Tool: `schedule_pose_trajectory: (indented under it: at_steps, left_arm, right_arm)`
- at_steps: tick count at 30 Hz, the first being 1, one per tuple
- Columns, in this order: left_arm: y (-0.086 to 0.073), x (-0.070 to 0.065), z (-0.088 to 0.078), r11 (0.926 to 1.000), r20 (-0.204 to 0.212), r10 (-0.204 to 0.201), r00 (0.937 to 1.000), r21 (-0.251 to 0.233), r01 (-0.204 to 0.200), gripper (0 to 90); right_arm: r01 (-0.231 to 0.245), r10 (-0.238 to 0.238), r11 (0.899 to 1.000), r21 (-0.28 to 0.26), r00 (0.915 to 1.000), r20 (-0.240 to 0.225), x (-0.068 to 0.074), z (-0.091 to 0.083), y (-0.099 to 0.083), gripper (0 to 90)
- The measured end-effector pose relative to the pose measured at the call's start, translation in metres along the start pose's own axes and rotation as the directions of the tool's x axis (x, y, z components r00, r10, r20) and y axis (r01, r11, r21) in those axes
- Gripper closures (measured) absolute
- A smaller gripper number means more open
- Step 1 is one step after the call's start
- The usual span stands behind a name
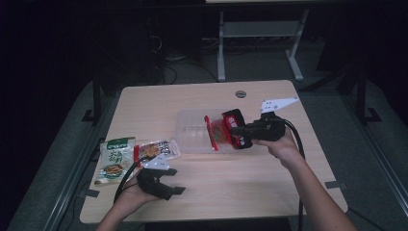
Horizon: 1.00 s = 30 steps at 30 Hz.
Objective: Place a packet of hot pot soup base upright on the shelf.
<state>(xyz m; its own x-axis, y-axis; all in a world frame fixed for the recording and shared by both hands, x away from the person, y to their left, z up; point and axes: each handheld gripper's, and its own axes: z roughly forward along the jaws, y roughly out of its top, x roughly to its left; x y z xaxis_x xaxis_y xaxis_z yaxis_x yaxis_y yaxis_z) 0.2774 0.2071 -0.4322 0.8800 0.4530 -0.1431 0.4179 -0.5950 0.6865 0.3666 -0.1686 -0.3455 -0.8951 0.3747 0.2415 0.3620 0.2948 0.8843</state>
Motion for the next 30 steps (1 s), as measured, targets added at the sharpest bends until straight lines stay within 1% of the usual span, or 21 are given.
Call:
schedule_pose_trajectory:
  at_steps: [1, 3, 6, 8, 10, 13, 14, 16, 17, 18, 21, 23, 27, 30]
  left_arm:
    - [-0.001, 0.0, -0.001, 0.9999, -0.004, -0.01, 0.9999, -0.008, 0.01, 25.6]
    - [-0.003, 0.0, -0.003, 0.9997, -0.009, -0.016, 0.9998, -0.016, 0.016, 25.6]
    - [-0.006, -0.001, -0.006, 0.9995, -0.019, -0.027, 0.9995, -0.019, 0.026, 25.6]
    - [-0.008, -0.001, -0.008, 0.9993, -0.024, -0.031, 0.9992, -0.019, 0.031, 25.6]
    - [-0.011, -0.001, -0.009, 0.9987, -0.029, -0.048, 0.9984, -0.019, 0.048, 25.6]
    - [-0.015, 0.0, -0.012, 0.9978, -0.037, -0.063, 0.9974, -0.022, 0.062, 25.6]
    - [-0.015, 0.001, -0.012, 0.9981, -0.041, -0.059, 0.9974, -0.021, 0.058, 25.6]
    - [-0.017, 0.002, -0.013, 0.9977, -0.044, -0.065, 0.9969, -0.022, 0.064, 25.6]
    - [-0.018, 0.002, -0.013, 0.997, -0.044, -0.074, 0.9963, -0.022, 0.074, 25.6]
    - [-0.019, 0.002, -0.013, 0.9974, -0.045, -0.071, 0.9964, -0.016, 0.071, 25.6]
    - [-0.02, 0.003, -0.014, 0.9971, -0.05, -0.075, 0.9959, -0.017, 0.075, 25.6]
    - [-0.02, 0.002, -0.014, 0.996, -0.048, -0.087, 0.9951, -0.025, 0.085, 25.6]
    - [-0.02, 0.004, -0.012, 0.9971, -0.046, -0.076, 0.996, -0.012, 0.076, 25.6]
    - [-0.021, 0.004, -0.012, 0.9967, -0.04, -0.08, 0.9959, -0.015, 0.08, 25.6]
  right_arm:
    - [0.001, -0.001, 1.0, -0.003, 1.0, 0.003, -0.002, 0.0, 0.002, 90.0]
    - [0.001, -0.001, 1.0, -0.011, 0.9999, 0.013, -0.005, 0.001, 0.007, 90.0]
    - [0.009, -0.008, 1.0, -0.008, 0.9994, 0.033, -0.009, 0.001, 0.011, 90.0]
    - [0.008, -0.007, 1.0, -0.013, 0.9993, 0.037, -0.012, 0.0, 0.012, 90.0]
    - [0.0, 0.001, 1.0, -0.017, 0.9993, 0.037, -0.015, -0.001, 0.01, 90.0]
    - [-0.011, 0.012, 1.0, -0.014, 0.9991, 0.041, -0.02, 0.0, 0.007, 90.0]
    - [-0.018, 0.019, 1.0, -0.013, 0.999, 0.041, -0.022, 0.0, 0.005, 90.0]
    - [-0.02, 0.02, 1.0, -0.006, 0.9986, 0.049, -0.024, 0.001, 0.003, 90.0]
    - [-0.025, 0.025, 1.0, -0.002, 0.9984, 0.05, -0.025, 0.001, 0.003, 90.0]
    - [-0.025, 0.025, 1.0, 0.001, 0.9983, 0.053, -0.026, 0.002, 0.002, 90.0]
    - [-0.031, 0.03, 0.999, 0.011, 0.9972, 0.069, -0.029, 0.004, -0.001, 90.0]
    - [-0.039, 0.038, 0.999, 0.015, 0.9968, 0.071, -0.031, 0.005, -0.002, 90.0]
    - [-0.044, 0.043, 0.999, 0.019, 0.9969, 0.066, -0.032, 0.009, -0.004, 90.0]
    - [-0.05, 0.048, 0.999, 0.022, 0.9963, 0.071, -0.031, 0.011, -0.005, 90.0]
